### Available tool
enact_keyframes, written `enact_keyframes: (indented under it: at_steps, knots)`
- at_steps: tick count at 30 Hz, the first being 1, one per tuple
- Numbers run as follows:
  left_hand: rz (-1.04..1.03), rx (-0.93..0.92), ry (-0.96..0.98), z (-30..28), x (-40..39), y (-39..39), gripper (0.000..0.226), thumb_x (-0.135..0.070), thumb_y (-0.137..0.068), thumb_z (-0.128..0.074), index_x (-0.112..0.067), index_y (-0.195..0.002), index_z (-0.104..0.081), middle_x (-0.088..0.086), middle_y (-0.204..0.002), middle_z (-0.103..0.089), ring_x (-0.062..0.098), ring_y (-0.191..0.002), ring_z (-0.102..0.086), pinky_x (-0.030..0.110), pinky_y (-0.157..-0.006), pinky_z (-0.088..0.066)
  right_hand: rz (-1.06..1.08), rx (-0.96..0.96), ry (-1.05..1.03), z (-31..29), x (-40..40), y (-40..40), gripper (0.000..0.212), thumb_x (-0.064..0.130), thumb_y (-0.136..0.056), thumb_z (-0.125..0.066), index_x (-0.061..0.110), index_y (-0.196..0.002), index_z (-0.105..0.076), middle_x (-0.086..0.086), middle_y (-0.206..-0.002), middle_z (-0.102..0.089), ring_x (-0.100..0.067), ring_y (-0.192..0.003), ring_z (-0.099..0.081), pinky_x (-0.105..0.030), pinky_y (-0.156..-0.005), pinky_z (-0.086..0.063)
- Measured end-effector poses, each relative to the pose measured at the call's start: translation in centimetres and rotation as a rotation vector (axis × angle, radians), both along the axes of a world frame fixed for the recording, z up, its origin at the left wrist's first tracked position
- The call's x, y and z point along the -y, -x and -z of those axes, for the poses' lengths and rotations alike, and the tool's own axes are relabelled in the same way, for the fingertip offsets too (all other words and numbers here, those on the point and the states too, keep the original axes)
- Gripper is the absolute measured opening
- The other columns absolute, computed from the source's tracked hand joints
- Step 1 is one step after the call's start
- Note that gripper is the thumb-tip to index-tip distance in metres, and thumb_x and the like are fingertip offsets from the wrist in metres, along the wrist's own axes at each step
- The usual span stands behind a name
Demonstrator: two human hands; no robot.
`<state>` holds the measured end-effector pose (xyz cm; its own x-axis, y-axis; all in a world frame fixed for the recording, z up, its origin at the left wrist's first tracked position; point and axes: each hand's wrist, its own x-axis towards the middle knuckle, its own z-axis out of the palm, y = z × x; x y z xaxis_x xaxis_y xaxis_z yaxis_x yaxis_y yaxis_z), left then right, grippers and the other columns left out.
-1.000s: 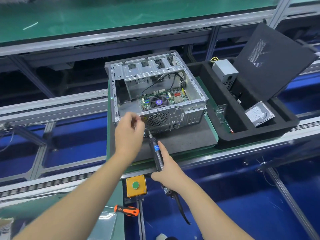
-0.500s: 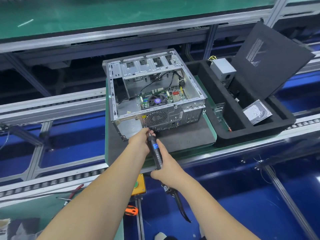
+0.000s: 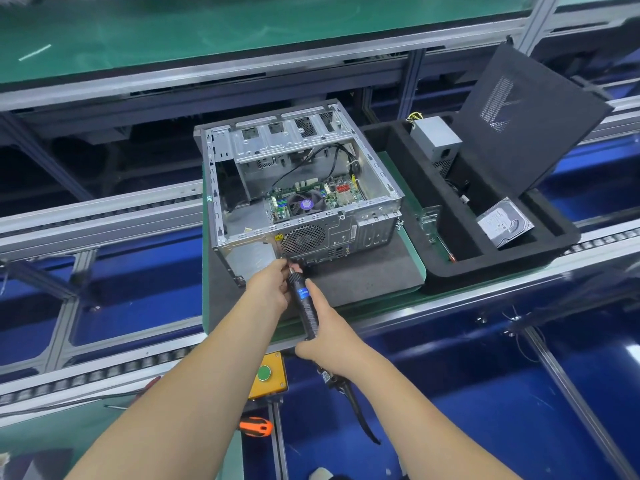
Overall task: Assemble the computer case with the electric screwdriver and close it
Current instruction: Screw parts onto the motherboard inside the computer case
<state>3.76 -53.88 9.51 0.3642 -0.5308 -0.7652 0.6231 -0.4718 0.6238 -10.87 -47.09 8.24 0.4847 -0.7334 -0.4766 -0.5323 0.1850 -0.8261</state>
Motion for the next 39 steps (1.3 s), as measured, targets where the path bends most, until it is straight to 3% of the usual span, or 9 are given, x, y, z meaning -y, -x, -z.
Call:
enact_keyframes:
  at_steps: [2,5,7,11,14,18,28,36,39]
  knots:
    - [0.102,0.556,-0.008,-0.4,-1.8,0.1,0.021,-0.026,-0.095,-0.050,-0.015,-0.084,-0.063,0.003,-0.086,-0.071,0.028,-0.086,-0.067,0.041,-0.078,-0.057,0.001,0.001,-0.004,0.0,0.0,0.1,0.123,0.012,-0.080,-0.077,0.058,-0.158,0.006,-0.001,-0.141,-0.048,-0.024,-0.108,-0.061,-0.030,-0.076,-0.054]
    - [0.311,1.462,0.387,-2.9,-3.3,-0.5,0.016,-0.033,-0.092,-0.047,-0.029,-0.077,-0.052,-0.011,-0.082,-0.057,0.016,-0.083,-0.052,0.038,-0.074,-0.043,-0.005,0.003,-0.003,-0.1,0.1,0.3,0.122,0.013,-0.079,-0.077,0.060,-0.157,0.005,0.001,-0.142,-0.047,-0.023,-0.108,-0.063,-0.031,-0.077,-0.058]
    - [0.405,1.698,0.559,-4.6,-1.1,-2.3,0.018,-0.042,-0.092,-0.051,-0.026,-0.093,-0.059,-0.008,-0.095,-0.060,0.017,-0.091,-0.053,0.038,-0.082,-0.042,-0.005,0.004,-0.011,-0.1,0.1,0.4,0.121,0.014,-0.080,-0.077,0.062,-0.157,0.004,0.000,-0.143,-0.047,-0.022,-0.104,-0.065,-0.027,-0.069,-0.059]
    - [1.158,1.391,0.157,-6.7,4.3,-6.3,0.092,-0.087,-0.079,-0.046,-0.019,-0.140,-0.054,0.004,-0.136,-0.061,0.026,-0.122,-0.058,0.042,-0.102,-0.046,0.010,0.007,-0.019,-0.1,-0.2,0.3,0.119,0.014,-0.082,-0.076,0.064,-0.155,0.004,0.001,-0.150,-0.043,-0.029,-0.113,-0.063,-0.030,-0.075,-0.059]
    - [1.456,1.366,0.061,-6.4,6.0,-7.3,0.079,-0.089,-0.078,-0.048,-0.017,-0.109,-0.063,0.002,-0.101,-0.066,0.017,-0.086,-0.059,0.033,-0.068,-0.043,0.015,0.005,-0.027,0.1,-0.2,0.2,0.120,0.014,-0.082,-0.076,0.063,-0.156,0.004,0.001,-0.149,-0.044,-0.030,-0.114,-0.062,-0.032,-0.078,-0.057]
    - [1.449,1.495,0.109,-5.6,6.5,-7.5,0.058,-0.075,-0.091,-0.047,-0.019,-0.077,-0.053,0.005,-0.079,-0.060,0.020,-0.072,-0.056,0.034,-0.058,-0.036,0.015,-0.001,-0.034,0.4,-0.1,0.1,0.121,0.012,-0.083,-0.077,0.064,-0.155,0.005,0.002,-0.151,-0.042,-0.027,-0.110,-0.061,-0.026,-0.070,-0.054]
    - [1.513,1.494,0.120,-6.3,6.5,-7.3,0.073,-0.068,-0.096,-0.047,0.002,-0.102,-0.065,0.021,-0.090,-0.066,0.037,-0.087,-0.064,0.044,-0.078,-0.050,-0.015,-0.009,-0.014,-0.2,0.2,0.1,0.122,0.013,-0.081,-0.078,0.062,-0.156,0.004,-0.001,-0.146,-0.046,-0.014,-0.085,-0.062,-0.015,-0.050,-0.049]
    - [1.517,1.471,0.115,-6.3,6.7,-7.5,0.071,-0.070,-0.094,-0.048,-0.001,-0.090,-0.063,0.017,-0.085,-0.066,0.034,-0.083,-0.064,0.044,-0.079,-0.052,-0.041,-0.067,0.020,-0.6,0.1,-0.4,0.121,0.009,-0.084,-0.075,0.055,-0.160,0.009,-0.004,-0.150,-0.041,-0.016,-0.095,-0.062,-0.031,-0.075,-0.055]
    - [1.529,1.469,0.125,-6.4,6.6,-7.5,0.072,-0.069,-0.094,-0.048,0.001,-0.088,-0.063,0.020,-0.084,-0.067,0.035,-0.082,-0.065,0.046,-0.079,-0.053,-0.058,-0.094,0.032,-0.8,0.2,-0.8,0.119,0.009,-0.088,-0.070,0.055,-0.159,0.014,-0.006,-0.144,-0.042,-0.017,-0.084,-0.064,-0.030,-0.064,-0.052]
